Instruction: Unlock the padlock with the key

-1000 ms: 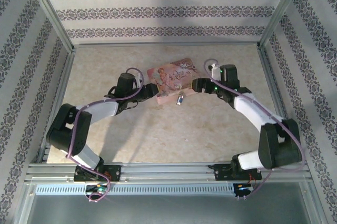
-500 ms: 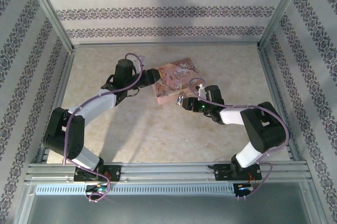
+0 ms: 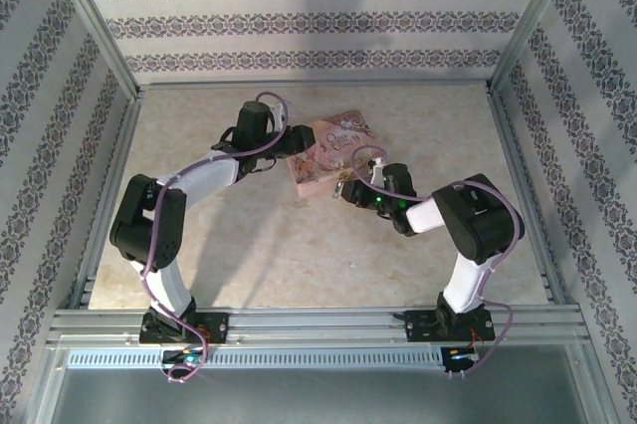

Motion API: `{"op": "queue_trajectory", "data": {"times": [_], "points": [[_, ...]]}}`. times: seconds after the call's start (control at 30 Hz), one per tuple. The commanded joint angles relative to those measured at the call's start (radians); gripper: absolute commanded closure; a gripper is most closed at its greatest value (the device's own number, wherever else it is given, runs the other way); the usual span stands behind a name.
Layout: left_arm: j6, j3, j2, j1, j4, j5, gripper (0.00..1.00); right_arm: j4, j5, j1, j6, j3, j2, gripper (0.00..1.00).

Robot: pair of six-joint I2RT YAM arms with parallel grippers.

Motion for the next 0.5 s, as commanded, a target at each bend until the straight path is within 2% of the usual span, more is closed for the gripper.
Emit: {"op": "queue_trajectory", "data": {"times": [0.0, 0.47], "points": [[0.032, 0.025, 0.018, -0.010, -0.030, 0.008, 0.55, 0.072, -0.006, 0.018, 0.024, 0.010, 0.040, 0.65], [0.044, 0.011, 0.057, -0.013, -0.038, -0.015, 0.56, 0.124, 0.005, 0.033, 0.057, 0.013, 0.073, 0.76]]}}
